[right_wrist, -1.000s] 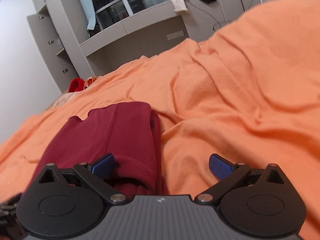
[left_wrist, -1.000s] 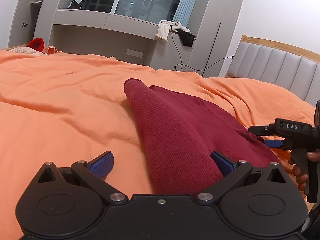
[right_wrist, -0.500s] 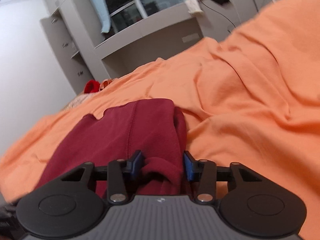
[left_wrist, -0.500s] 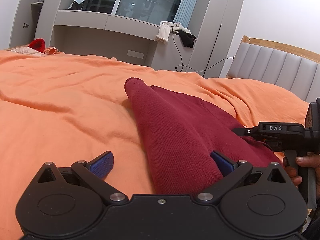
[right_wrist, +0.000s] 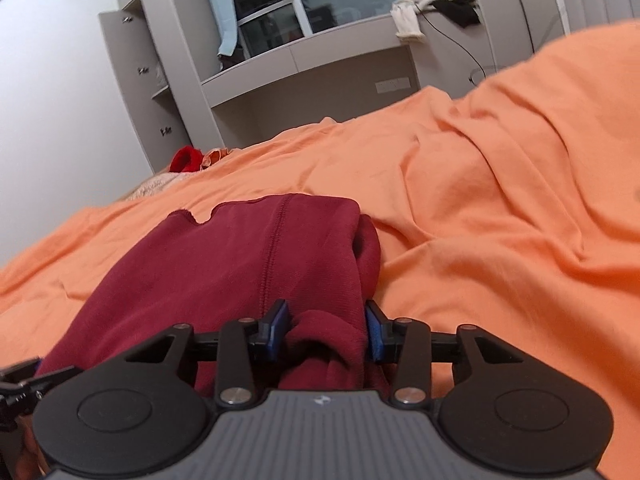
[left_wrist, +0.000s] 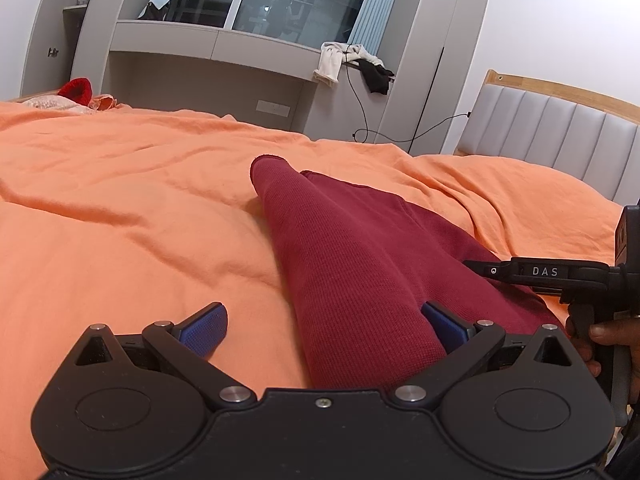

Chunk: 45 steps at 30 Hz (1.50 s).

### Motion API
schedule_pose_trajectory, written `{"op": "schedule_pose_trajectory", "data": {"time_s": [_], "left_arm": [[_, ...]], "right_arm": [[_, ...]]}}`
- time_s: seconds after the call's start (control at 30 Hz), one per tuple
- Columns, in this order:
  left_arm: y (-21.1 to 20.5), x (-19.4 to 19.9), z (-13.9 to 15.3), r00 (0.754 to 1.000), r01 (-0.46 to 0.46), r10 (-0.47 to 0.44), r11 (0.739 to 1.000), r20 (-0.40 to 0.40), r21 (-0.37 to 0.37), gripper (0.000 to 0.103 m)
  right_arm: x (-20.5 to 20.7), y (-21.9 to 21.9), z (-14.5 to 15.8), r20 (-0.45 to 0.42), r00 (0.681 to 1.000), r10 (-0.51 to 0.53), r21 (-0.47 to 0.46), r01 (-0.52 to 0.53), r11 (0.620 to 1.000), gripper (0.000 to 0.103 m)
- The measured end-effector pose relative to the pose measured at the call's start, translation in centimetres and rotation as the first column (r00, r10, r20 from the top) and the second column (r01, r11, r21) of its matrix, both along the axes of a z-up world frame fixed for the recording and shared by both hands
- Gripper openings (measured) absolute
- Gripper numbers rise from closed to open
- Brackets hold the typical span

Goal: Fold small clothes

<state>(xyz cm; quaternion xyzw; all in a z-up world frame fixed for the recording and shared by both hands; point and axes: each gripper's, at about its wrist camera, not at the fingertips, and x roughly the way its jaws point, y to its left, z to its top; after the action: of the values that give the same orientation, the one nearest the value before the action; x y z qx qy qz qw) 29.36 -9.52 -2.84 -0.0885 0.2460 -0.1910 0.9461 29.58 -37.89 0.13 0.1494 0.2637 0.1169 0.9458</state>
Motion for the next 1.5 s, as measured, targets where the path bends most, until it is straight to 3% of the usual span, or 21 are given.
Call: {"op": "schedule_pose_trajectory", "data": {"time_s": [0.27,1.5], "left_arm": [[-0.43,0.02,0.48,1.0,-0.015,0.015,1.0,-0.014,0.02,0.102],[-0.38,0.1,0.36,1.0,-0.016,0.016,1.0,-0.01,0.02,0.102]], "right_arm": [[0.1,-0.81,-0.83,-0.02,0.999,-0.03,0.08,0.032,0.996,0.05],[0.02,-0.49,-0.91,-0.016,0.999,-0.037,0.072,0.038,0.997,0.052]]}}
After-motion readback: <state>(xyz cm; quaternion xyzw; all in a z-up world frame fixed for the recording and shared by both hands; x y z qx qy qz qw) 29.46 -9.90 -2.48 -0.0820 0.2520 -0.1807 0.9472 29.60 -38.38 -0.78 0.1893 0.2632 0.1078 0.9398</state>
